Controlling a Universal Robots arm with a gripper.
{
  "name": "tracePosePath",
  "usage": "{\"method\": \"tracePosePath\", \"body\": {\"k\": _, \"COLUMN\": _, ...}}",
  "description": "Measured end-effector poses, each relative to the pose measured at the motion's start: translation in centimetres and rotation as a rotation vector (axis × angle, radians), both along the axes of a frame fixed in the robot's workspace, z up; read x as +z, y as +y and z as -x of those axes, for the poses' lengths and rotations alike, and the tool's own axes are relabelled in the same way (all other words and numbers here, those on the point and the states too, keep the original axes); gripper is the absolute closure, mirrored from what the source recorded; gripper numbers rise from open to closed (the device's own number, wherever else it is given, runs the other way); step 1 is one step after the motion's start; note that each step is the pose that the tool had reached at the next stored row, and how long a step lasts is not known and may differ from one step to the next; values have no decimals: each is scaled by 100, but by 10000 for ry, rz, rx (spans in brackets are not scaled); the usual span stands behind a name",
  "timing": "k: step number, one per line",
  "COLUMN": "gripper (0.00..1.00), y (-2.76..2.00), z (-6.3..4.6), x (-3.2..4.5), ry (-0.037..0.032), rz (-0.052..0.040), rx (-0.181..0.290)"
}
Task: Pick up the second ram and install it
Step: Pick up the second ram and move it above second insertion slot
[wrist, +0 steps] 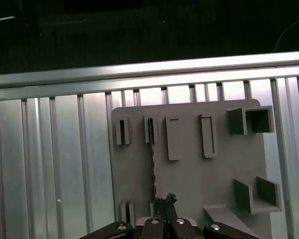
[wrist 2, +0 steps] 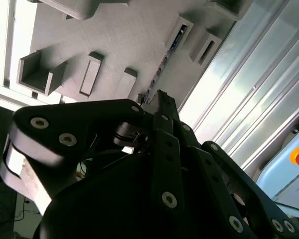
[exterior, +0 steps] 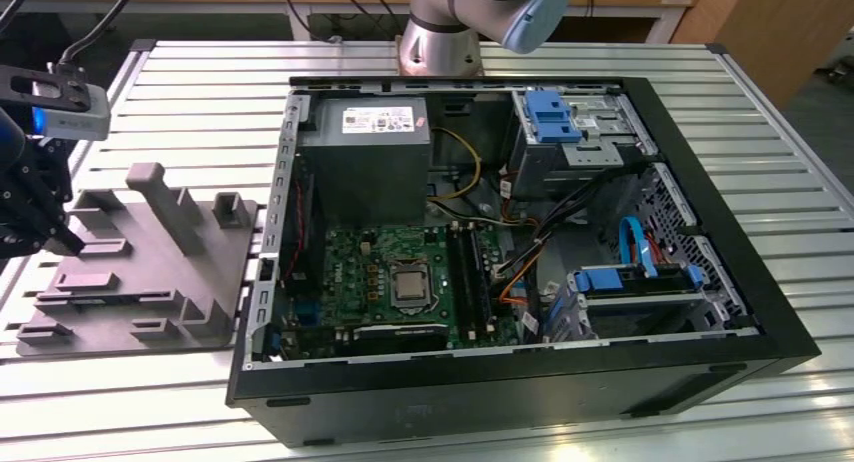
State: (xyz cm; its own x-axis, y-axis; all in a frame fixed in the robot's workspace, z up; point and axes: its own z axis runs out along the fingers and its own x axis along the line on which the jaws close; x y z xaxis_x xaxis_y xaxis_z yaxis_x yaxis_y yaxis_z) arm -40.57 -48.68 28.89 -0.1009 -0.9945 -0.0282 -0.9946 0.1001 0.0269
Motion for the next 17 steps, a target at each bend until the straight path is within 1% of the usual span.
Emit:
{"method": "tracePosePath", "body": {"k": 4, "gripper": 90, "y": 0, "z": 0, "x": -33, "ry": -30, "rz": -14, "rx": 1}}
{"method": "tracePosePath", "body": {"k": 8, "gripper": 90, "y": 0, "z": 3, "x": -77, "ry": -90, "rz": -28, "rx": 10}}
{"method": "tracePosePath", "body": {"k": 12, "gripper": 90, "y": 0, "z": 10, "x": -120, "ry": -164, "rz": -50, "rx": 38}}
{"method": "tracePosePath", "body": {"k": 17, "gripper": 90, "y": -2, "z": 19, "x": -163, "ry": -220, "rz": -84, "rx": 113}}
